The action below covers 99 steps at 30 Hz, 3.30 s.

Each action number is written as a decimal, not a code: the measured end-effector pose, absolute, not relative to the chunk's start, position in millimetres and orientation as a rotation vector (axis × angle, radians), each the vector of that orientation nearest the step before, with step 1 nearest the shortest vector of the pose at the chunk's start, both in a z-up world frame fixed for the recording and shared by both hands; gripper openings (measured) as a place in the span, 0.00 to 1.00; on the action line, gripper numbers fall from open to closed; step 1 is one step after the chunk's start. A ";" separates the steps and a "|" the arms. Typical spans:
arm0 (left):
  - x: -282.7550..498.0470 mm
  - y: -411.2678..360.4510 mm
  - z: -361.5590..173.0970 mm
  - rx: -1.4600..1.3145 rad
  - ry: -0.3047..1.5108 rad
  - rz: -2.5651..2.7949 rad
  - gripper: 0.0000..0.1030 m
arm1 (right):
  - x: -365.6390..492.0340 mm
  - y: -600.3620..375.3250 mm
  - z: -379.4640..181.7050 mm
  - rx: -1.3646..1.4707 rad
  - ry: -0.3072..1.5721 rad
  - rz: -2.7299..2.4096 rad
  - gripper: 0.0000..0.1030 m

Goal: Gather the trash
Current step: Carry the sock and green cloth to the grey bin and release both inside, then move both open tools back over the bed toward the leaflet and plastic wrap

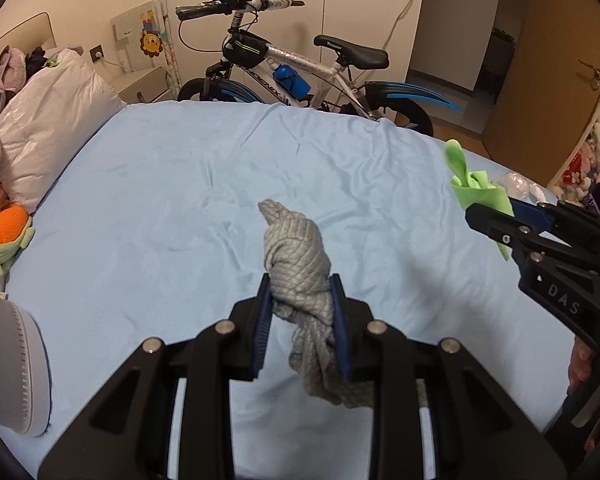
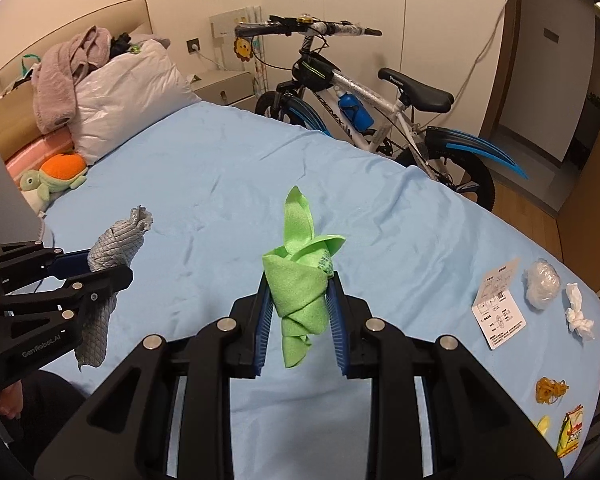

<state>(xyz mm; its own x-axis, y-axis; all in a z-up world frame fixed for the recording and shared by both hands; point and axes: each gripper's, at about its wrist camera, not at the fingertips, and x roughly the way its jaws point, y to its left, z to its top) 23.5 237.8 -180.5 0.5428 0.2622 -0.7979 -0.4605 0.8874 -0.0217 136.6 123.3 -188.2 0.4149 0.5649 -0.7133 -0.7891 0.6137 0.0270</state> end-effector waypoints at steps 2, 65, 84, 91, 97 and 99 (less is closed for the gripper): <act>4.3 234.5 -171.1 -0.242 0.887 0.446 0.27 | 118.6 121.7 -178.5 -0.340 0.735 0.890 0.24; -381.4 504.5 88.8 -0.381 0.685 1.155 0.45 | -226.1 524.7 68.9 -0.533 0.585 1.782 0.56; -340.8 458.0 65.3 -0.319 0.716 1.043 0.50 | -203.6 458.1 31.4 -0.582 0.536 1.685 0.56; -295.4 424.1 48.5 -0.279 0.737 0.951 0.50 | -166.3 405.7 17.8 -0.541 0.547 1.587 0.56; -246.1 382.1 35.9 -0.215 0.732 0.861 0.66 | -118.3 351.0 5.8 -0.477 0.552 1.454 0.56; -226.2 365.7 29.8 -0.191 0.735 0.827 0.67 | -98.5 327.9 2.2 -0.444 0.556 1.397 0.56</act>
